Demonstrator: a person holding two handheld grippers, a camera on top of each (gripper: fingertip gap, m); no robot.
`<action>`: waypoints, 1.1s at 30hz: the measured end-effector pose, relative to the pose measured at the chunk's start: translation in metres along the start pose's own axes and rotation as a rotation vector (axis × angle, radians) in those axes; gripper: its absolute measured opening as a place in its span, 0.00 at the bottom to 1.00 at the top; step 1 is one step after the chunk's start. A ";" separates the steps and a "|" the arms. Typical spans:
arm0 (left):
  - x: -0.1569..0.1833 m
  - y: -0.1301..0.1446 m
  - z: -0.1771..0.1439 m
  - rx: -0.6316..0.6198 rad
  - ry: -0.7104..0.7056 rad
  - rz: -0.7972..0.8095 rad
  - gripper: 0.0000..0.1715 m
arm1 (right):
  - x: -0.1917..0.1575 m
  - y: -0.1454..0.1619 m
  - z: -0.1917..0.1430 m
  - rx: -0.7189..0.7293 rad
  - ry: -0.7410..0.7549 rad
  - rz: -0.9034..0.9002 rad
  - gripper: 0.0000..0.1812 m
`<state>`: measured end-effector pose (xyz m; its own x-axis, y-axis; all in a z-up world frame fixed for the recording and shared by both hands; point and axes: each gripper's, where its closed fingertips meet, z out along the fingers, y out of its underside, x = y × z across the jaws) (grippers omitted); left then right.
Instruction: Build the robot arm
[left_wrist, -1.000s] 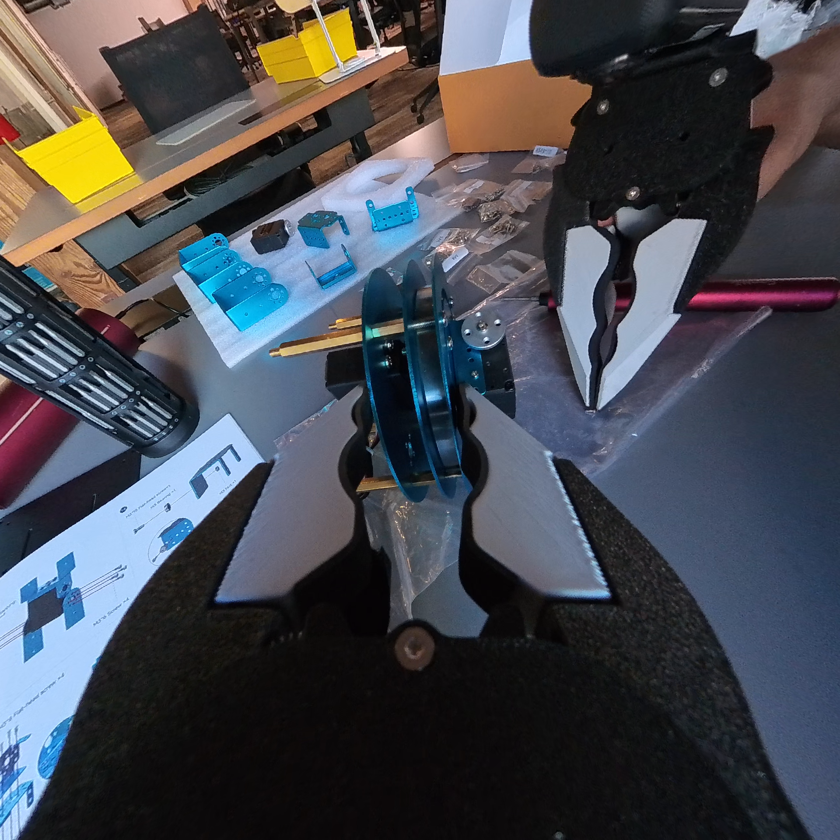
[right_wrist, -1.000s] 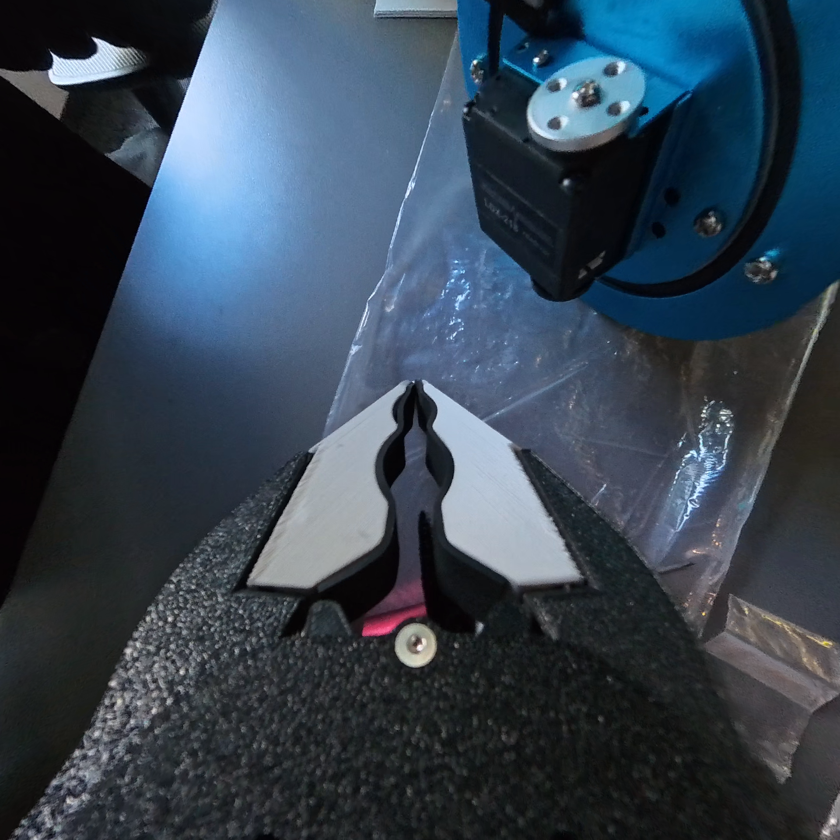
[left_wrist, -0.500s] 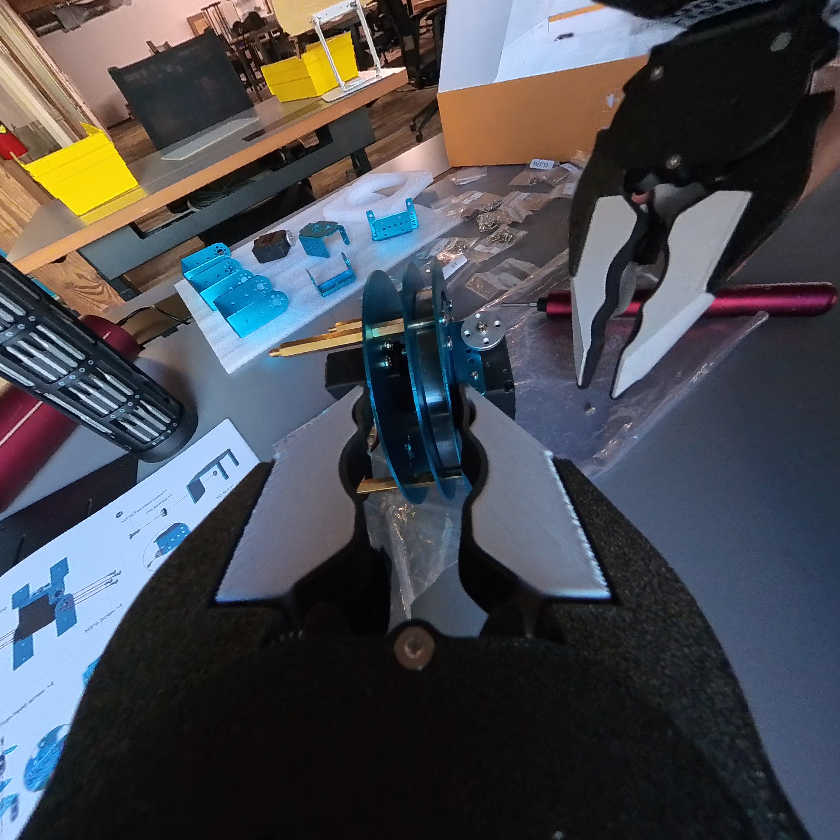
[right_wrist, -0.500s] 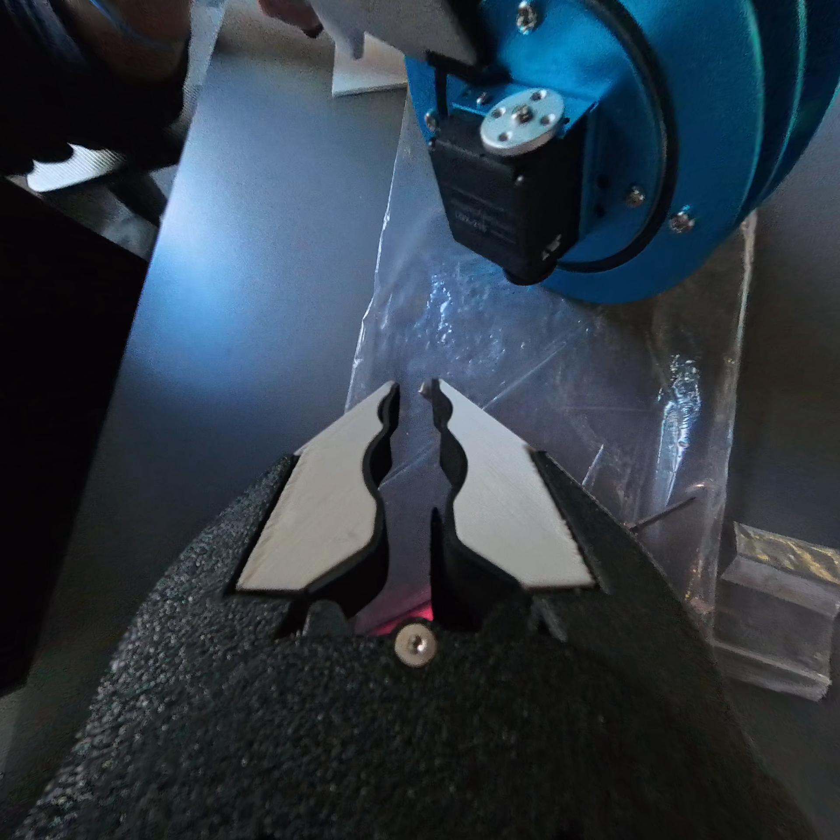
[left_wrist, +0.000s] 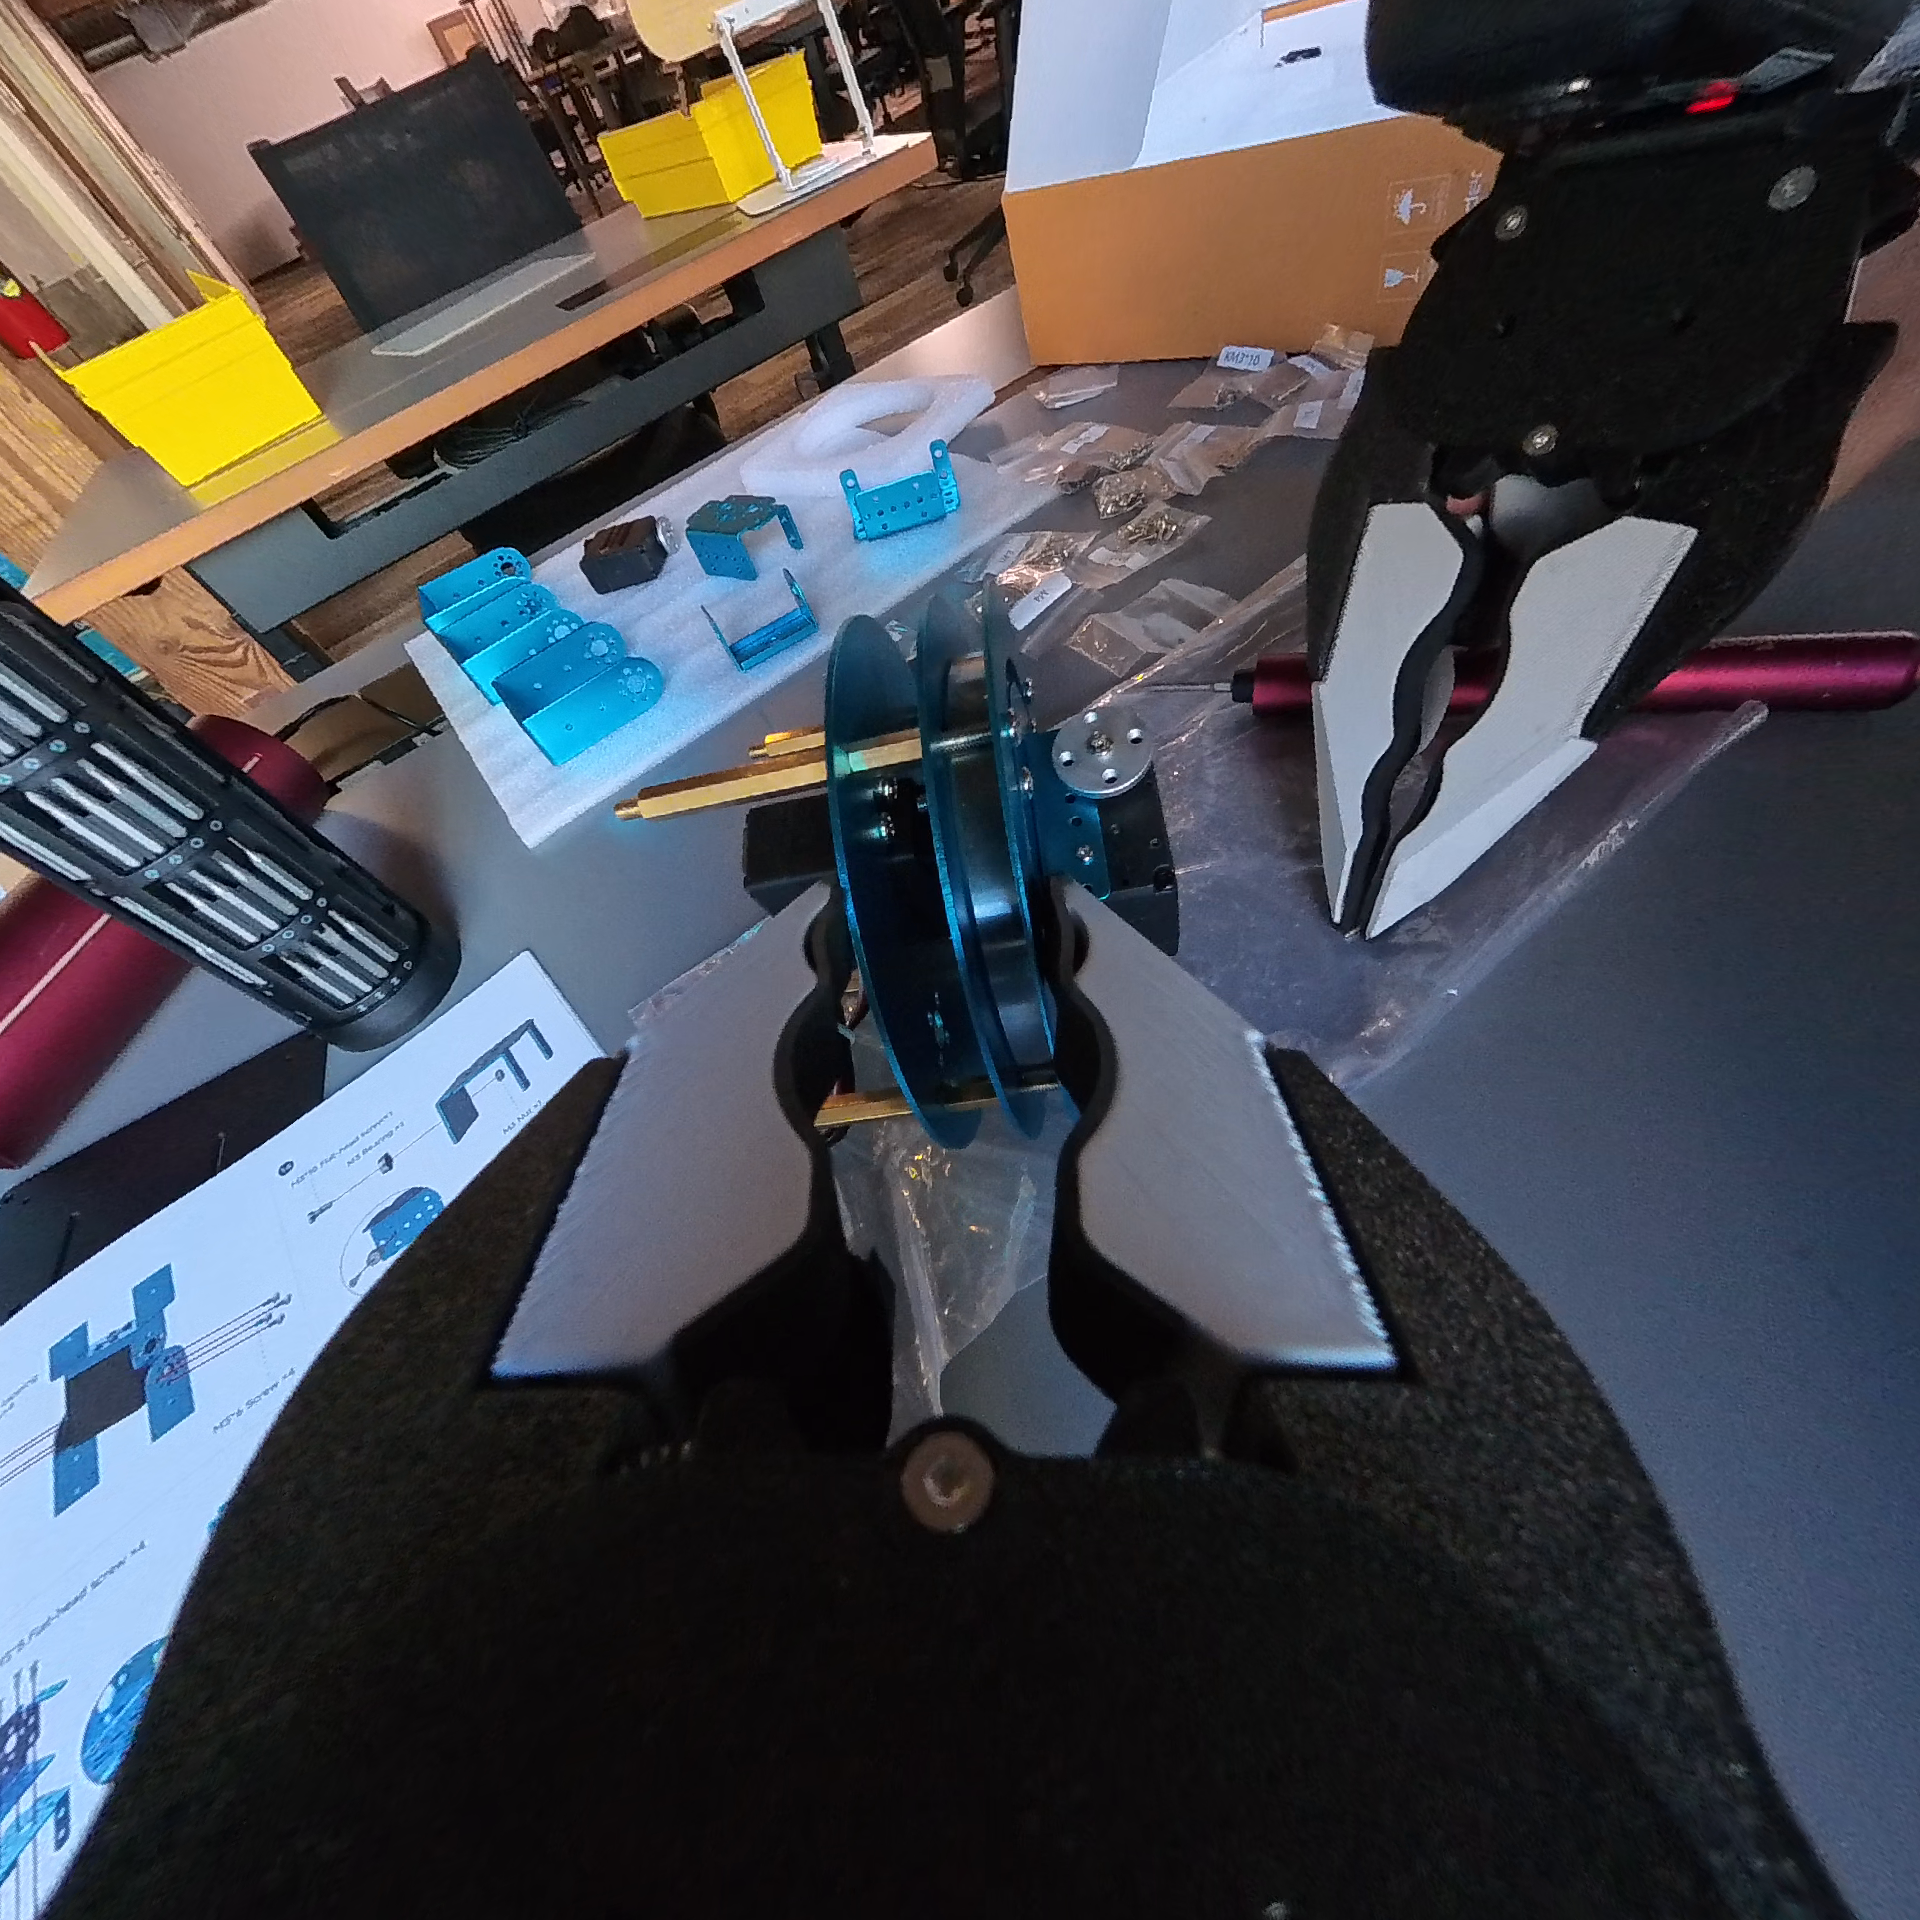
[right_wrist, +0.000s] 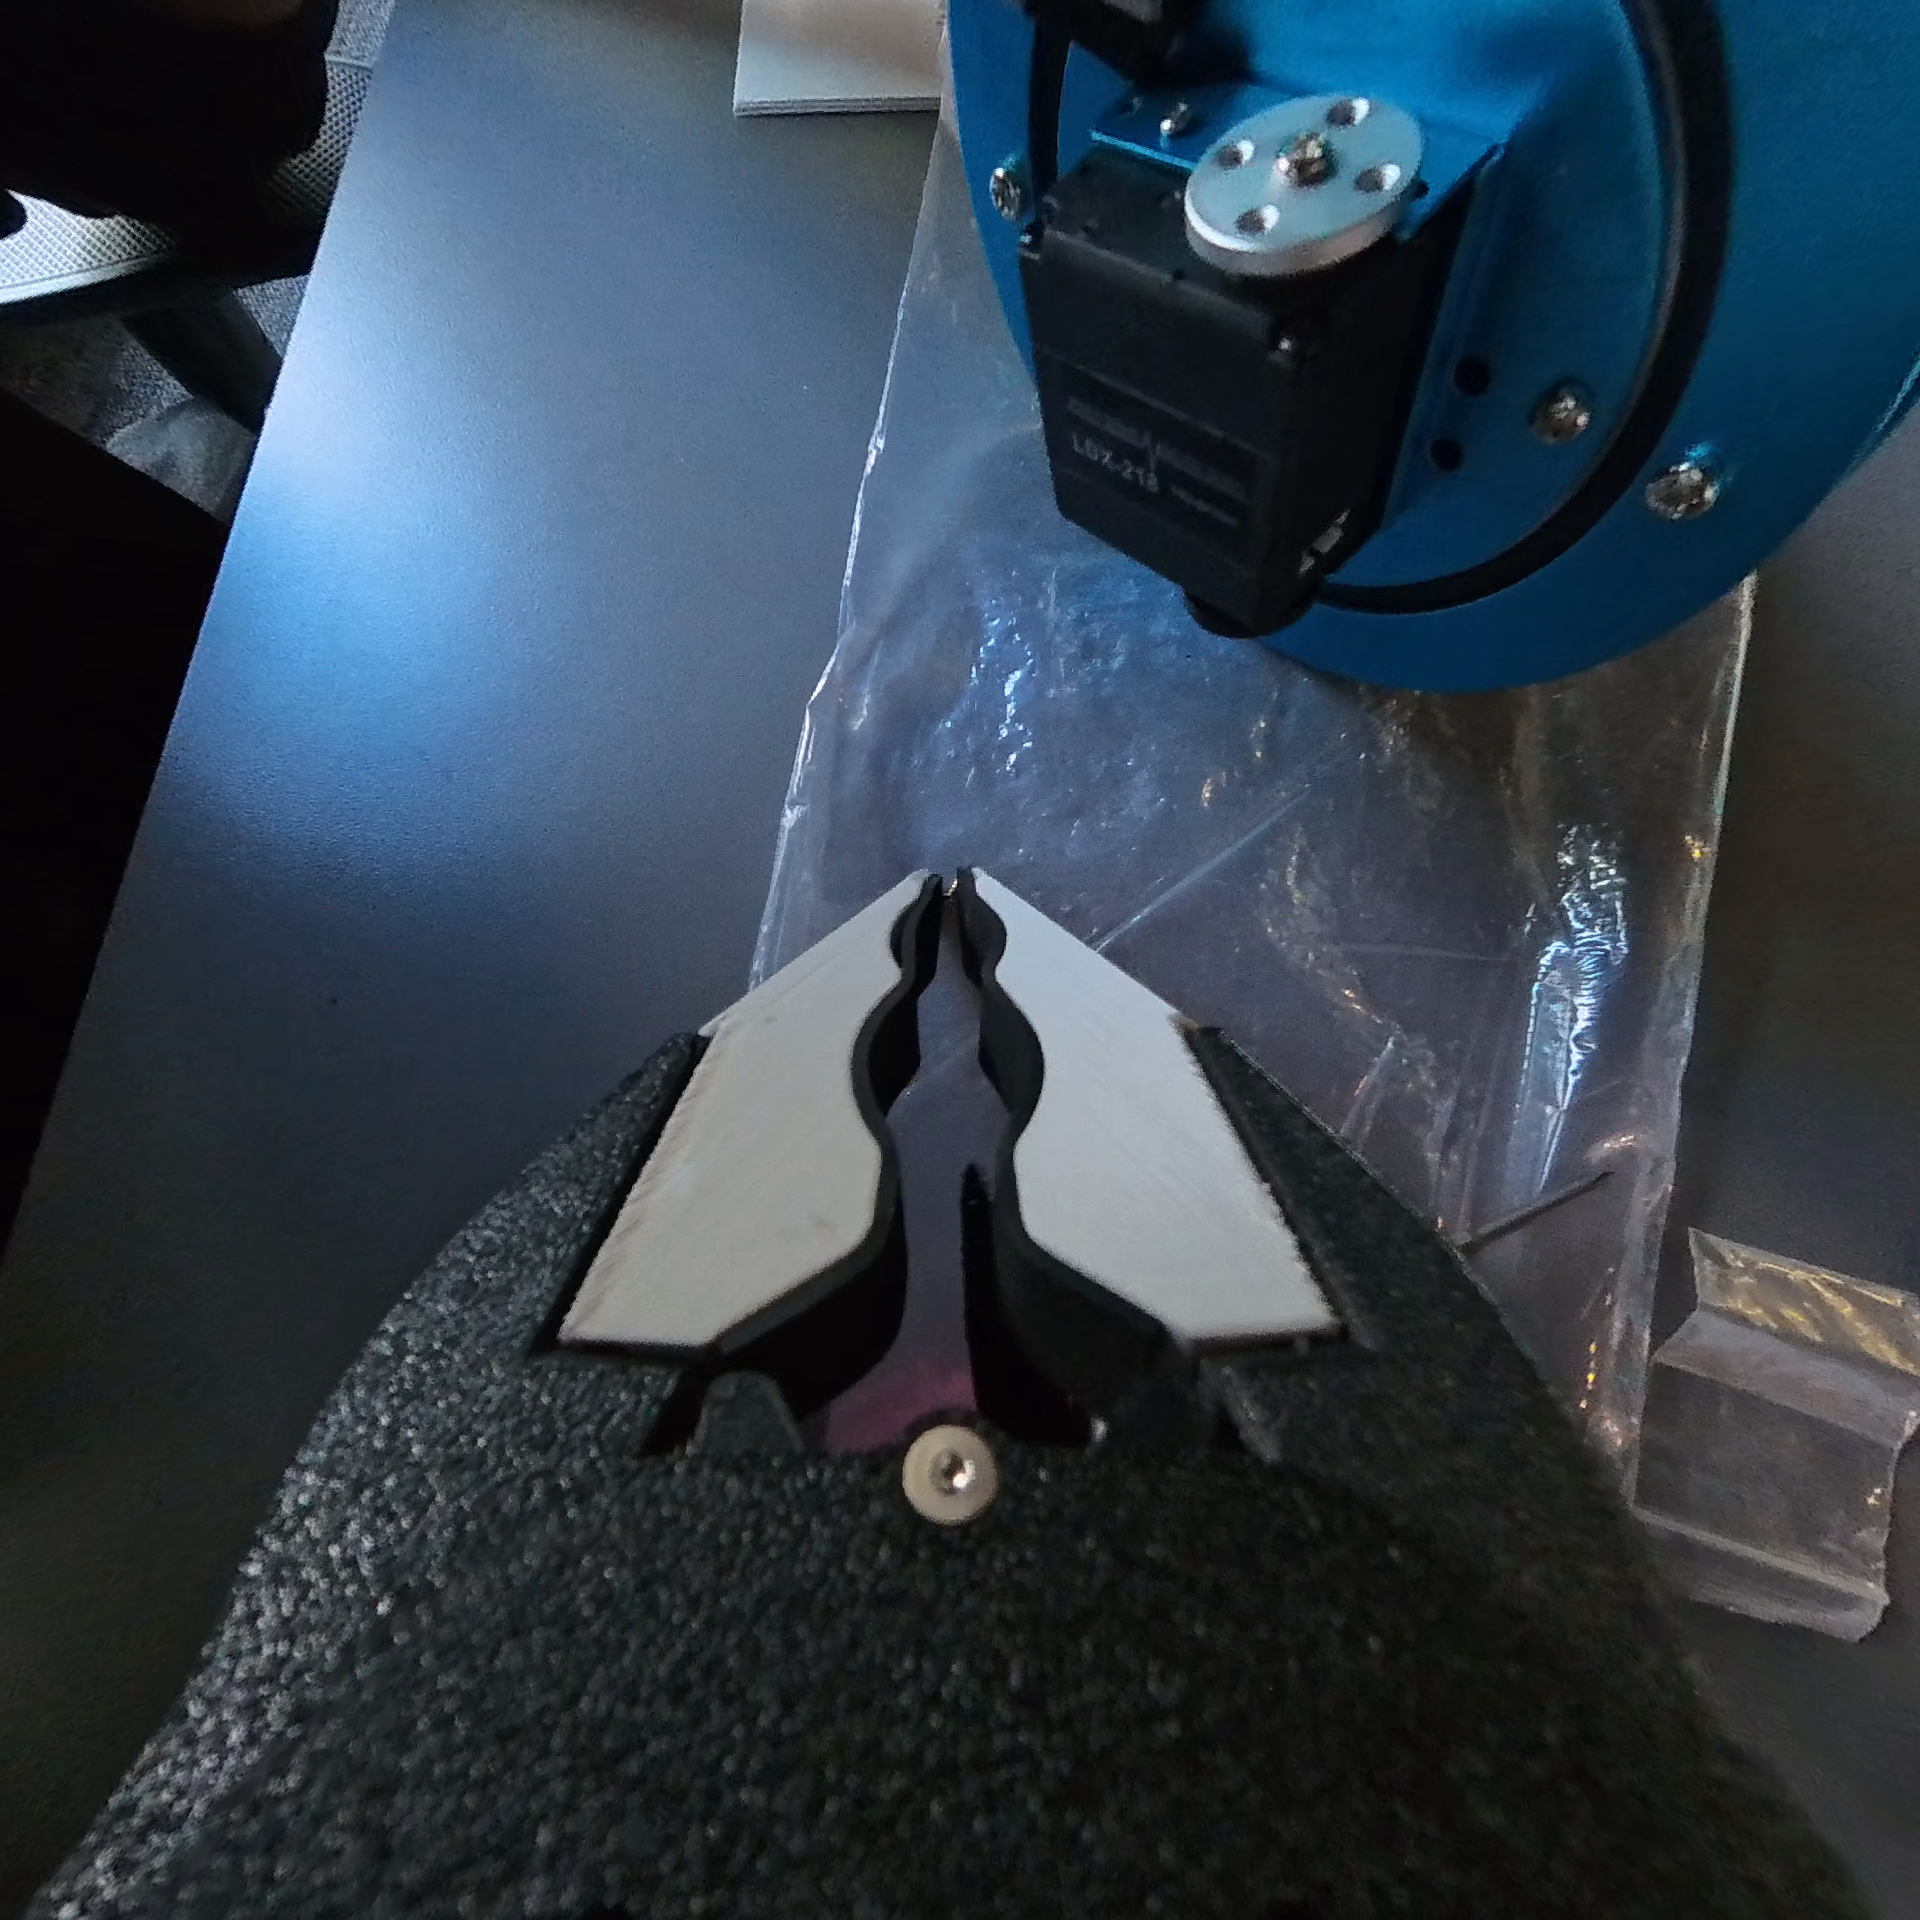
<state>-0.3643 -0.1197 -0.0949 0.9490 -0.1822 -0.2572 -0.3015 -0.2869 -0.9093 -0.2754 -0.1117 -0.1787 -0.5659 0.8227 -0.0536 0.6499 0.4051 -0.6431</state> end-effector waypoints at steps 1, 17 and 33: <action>0.000 0.000 0.000 0.000 0.000 0.000 0.21 | 0.000 0.000 0.000 0.000 0.000 0.001 0.01; -0.004 -0.001 -0.004 0.011 -0.036 0.060 0.26 | 0.001 -0.029 -0.025 0.161 -0.102 0.153 0.00; -0.001 0.001 -0.013 0.071 0.017 0.048 0.21 | 0.003 -0.084 -0.044 0.299 0.015 0.163 0.00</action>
<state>-0.3662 -0.1316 -0.0914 0.9318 -0.2101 -0.2961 -0.3388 -0.2102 -0.9171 -0.3099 -0.1256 -0.0910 -0.4579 0.8738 -0.1639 0.5519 0.1349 -0.8229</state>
